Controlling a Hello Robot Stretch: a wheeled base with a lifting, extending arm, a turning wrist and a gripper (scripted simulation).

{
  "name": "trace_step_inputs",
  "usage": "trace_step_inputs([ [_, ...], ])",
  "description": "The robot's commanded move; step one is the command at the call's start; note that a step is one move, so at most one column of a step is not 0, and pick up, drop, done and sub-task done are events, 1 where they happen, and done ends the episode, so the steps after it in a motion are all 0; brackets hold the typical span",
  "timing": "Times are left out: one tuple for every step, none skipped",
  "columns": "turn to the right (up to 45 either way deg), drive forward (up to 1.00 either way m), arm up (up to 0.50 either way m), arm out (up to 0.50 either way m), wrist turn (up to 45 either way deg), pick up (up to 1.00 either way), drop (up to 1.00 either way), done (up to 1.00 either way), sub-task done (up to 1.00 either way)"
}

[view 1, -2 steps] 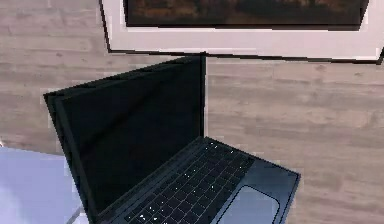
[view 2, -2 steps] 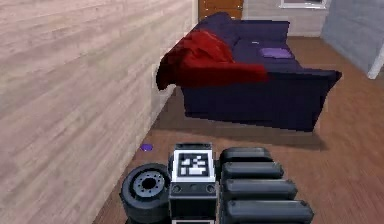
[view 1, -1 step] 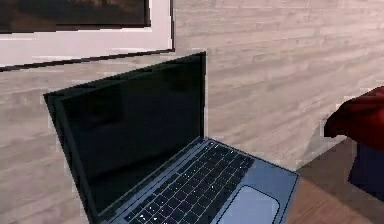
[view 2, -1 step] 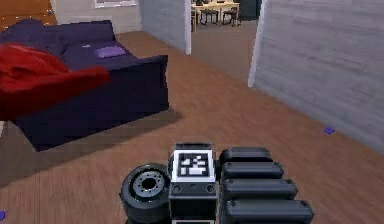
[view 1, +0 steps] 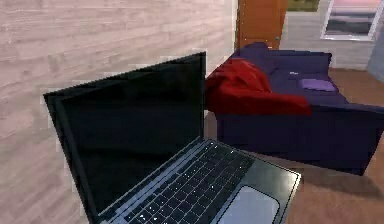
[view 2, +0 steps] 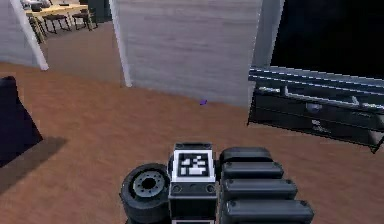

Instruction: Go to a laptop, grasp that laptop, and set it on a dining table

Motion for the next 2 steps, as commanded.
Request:
trace_step_inputs([
  [45.0, 0.0, 0.0, 0.0, 0.0, 0.0, 0.0, 0.0, 0.0],
  [45.0, 0.0, 0.0, 0.0, 0.0, 0.0, 0.0, 0.0, 0.0],
])
